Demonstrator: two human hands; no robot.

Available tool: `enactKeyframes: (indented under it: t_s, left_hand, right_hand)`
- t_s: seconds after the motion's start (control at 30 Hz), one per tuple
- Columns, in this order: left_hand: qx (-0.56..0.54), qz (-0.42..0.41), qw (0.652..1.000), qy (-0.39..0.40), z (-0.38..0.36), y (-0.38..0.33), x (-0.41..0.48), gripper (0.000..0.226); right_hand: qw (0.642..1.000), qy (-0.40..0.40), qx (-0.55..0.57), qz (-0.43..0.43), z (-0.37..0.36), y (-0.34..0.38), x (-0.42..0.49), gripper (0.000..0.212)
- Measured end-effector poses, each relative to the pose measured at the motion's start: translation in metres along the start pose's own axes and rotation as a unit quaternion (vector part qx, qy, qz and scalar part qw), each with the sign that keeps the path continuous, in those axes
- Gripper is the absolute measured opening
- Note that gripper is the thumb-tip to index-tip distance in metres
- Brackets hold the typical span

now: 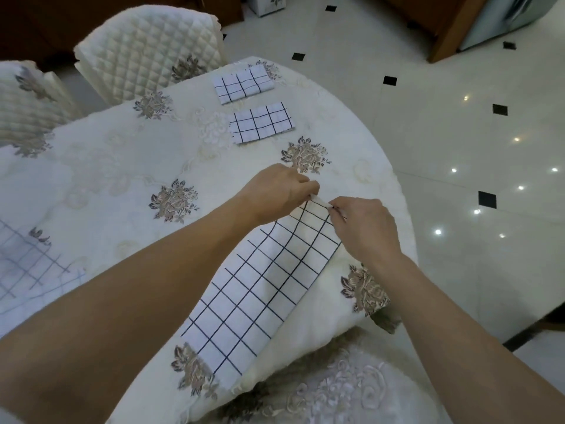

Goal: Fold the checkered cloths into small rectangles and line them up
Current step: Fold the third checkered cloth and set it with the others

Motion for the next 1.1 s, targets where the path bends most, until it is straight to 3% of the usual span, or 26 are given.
enactKeyframes:
  t_s: [0.13,0.3,0.47,0.83,0.97,1.1]
  left_hand:
    - [-0.009,0.015,0.999,-0.028,0.027,-0.011,-0.052,0.011]
    - [-0.040,0.044,0.996,-0.063,0.047,-0.037,-0.133,0.007]
    - [-0.087,0.091,0.989,-0.077,0.033,-0.064,-0.214,0.004]
    - [-0.155,0.140,0.975,-0.070,-0.034,-0.106,-0.289,0.007]
    - [-0.180,0.190,0.963,-0.069,-0.052,-0.113,-0.306,0.010]
    - [-0.186,0.215,0.956,-0.068,-0.065,-0.119,-0.317,0.013]
  right_hand:
    - [0.999,-0.010,-0.020,0.045,0.001,0.040,-0.037,0.028]
    - [0.988,-0.086,0.019,0.124,-0.013,0.080,-0.093,0.017]
    - [0.979,-0.103,0.038,0.169,-0.047,0.097,-0.147,0.019]
    - [0.982,0.021,-0.022,0.186,-0.142,0.092,-0.209,0.022]
    - [0.977,0.088,-0.035,0.191,-0.160,0.087,-0.213,0.036]
    - [0.970,0.104,-0.047,0.215,-0.161,0.090,-0.218,0.050]
Point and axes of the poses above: each hand's wrist, its own x-axis towards the middle knuckle, its own z-axis out of the back of the hand, y = z × x, the point moved 5 cm from there along x, towards the middle knuckle, and after that the axes turned 10 degrees about -z, right-handed, at the moved point
